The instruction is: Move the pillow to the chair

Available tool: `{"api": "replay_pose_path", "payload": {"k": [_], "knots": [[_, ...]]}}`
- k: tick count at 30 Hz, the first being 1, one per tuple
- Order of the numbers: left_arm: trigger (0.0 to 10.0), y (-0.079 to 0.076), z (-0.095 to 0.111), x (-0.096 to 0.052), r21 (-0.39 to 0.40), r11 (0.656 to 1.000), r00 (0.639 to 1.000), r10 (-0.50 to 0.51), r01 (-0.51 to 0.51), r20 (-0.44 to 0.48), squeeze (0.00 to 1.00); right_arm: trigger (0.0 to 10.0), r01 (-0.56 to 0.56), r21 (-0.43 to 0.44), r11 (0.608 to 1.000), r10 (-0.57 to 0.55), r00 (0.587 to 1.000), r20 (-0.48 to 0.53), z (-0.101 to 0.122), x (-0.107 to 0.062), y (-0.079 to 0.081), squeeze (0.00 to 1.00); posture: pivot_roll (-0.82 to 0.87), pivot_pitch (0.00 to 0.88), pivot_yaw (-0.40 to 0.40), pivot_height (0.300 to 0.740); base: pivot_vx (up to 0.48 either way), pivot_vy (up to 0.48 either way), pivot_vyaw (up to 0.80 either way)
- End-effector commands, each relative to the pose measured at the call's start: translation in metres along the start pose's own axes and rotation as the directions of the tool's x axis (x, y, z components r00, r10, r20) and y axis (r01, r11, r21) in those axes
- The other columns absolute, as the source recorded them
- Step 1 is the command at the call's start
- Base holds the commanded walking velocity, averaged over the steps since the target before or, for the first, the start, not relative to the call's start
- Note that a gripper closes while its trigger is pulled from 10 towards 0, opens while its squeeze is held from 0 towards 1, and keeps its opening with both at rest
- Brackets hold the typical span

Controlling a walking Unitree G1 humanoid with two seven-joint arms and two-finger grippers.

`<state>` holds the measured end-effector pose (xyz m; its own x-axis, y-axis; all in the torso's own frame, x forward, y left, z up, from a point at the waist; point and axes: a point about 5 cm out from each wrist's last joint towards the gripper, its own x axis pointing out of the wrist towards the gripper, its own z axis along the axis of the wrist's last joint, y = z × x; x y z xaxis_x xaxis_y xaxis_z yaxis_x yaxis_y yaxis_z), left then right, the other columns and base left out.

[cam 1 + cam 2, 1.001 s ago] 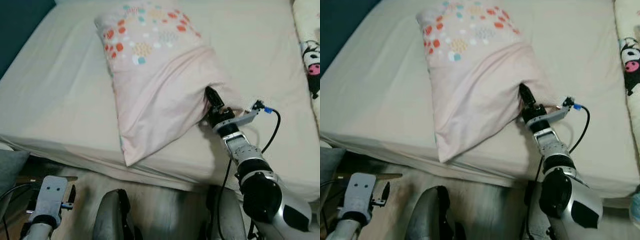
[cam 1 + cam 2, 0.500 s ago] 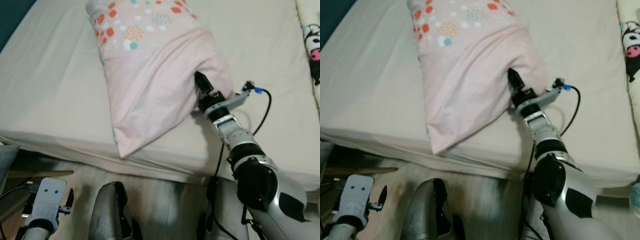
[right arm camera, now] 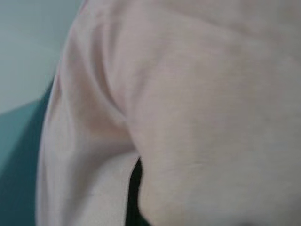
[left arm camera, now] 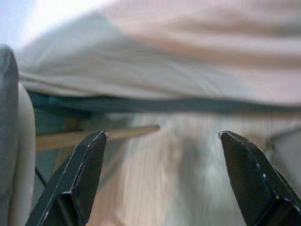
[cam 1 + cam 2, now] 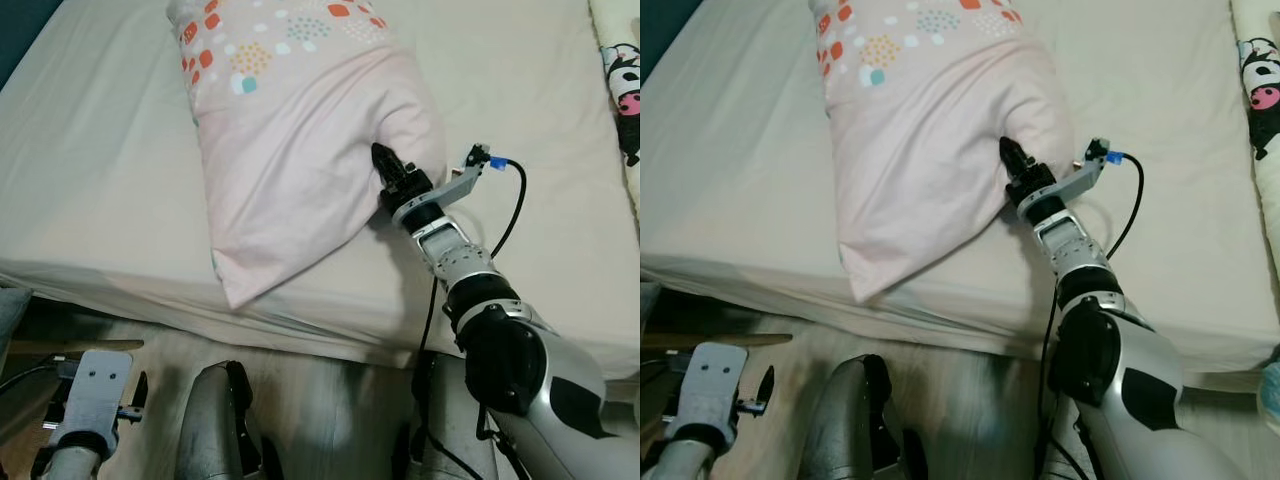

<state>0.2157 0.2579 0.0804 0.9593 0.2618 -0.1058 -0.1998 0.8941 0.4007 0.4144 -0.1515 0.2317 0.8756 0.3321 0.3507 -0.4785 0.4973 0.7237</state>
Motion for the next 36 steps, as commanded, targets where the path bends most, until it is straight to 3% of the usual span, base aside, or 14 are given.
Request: {"api": "replay_pose_path", "payload": {"k": [1,4,9,16,18,23,29,33,35,36], "knots": [[10.0,0.005,-0.013,-0.003,0.015,0.999,0.997,0.033,-0.032,-0.063,0.0,0.0,-0.001,-0.04,0.999,0.0,1.0,-0.021,-0.001,0.006,0.007,0.0,0.14,0.355,0.075,0.39,0.0,0.0,0.0],[10.0,0.007,-0.01,0.001,0.013,0.999,0.997,0.05,-0.05,-0.055,0.0,0.0,-0.01,-0.064,0.998,0.009,1.0,-0.013,0.004,0.007,0.009,0.0,0.14,0.348,0.073,0.39,0.0,0.0,0.0],[10.0,0.019,0.013,0.038,-0.073,0.978,0.981,0.194,-0.194,-0.006,0.0,0.0,-0.189,-0.129,0.973,0.195,0.98,0.029,0.034,0.018,0.035,0.0,0.08,0.232,0.031,0.41,0.0,0.0,0.0],[10.0,0.017,0.028,0.059,-0.112,0.968,0.974,0.226,-0.225,0.002,0.0,0.0,-0.306,-0.164,0.938,0.322,0.944,0.079,0.056,0.023,0.058,0.0,0.04,0.15,0.022,0.43,-0.215,0.0,0.0],[10.0,0.01,0.037,0.072,-0.142,0.966,0.975,0.22,-0.214,0.027,0.0,0.0,-0.354,-0.229,0.907,0.385,0.917,0.107,0.07,0.026,0.075,0.0,0.0,0.099,0.029,0.445,-0.379,0.0,0.0],[10.0,-0.005,0.05,0.085,-0.178,0.966,0.977,0.202,-0.189,0.06,0.0,0.0,-0.407,-0.319,0.856,0.467,0.873,0.14,0.091,0.024,0.098,0.0,-0.02,0.055,0.021,0.47,-0.055,0.0,0.0],[10.0,-0.02,0.054,0.09,-0.219,0.963,0.983,0.173,-0.156,0.06,0.0,0.0,-0.424,-0.387,0.819,0.509,0.849,0.146,0.1,0.019,0.113,0.0,-0.05,0.02,0.02,0.495,0.0,0.0,0.0],[10.0,-0.026,0.052,0.091,-0.227,0.963,0.986,0.159,-0.143,0.052,0.0,0.0,-0.425,-0.393,0.815,0.51,0.848,0.142,0.098,0.017,0.115,0.0,-0.06,0.007,0.02,0.505,0.0,0.0,0.0],[10.0,-0.041,0.048,0.09,-0.249,0.962,0.991,0.13,-0.116,0.039,0.0,0.0,-0.416,-0.398,0.817,0.498,0.858,0.125,0.089,0.014,0.116,0.0,-0.06,0.003,0.021,0.52,0.0,0.0,0.0],[10.0,-0.041,0.048,0.09,-0.249,0.962,0.991,0.13,-0.116,0.039,0.0,0.0,-0.416,-0.398,0.817,0.498,0.858,0.125,0.089,0.014,0.116,0.0,-0.06,0.003,0.021,0.52,0.0,0.0,0.0]]}}
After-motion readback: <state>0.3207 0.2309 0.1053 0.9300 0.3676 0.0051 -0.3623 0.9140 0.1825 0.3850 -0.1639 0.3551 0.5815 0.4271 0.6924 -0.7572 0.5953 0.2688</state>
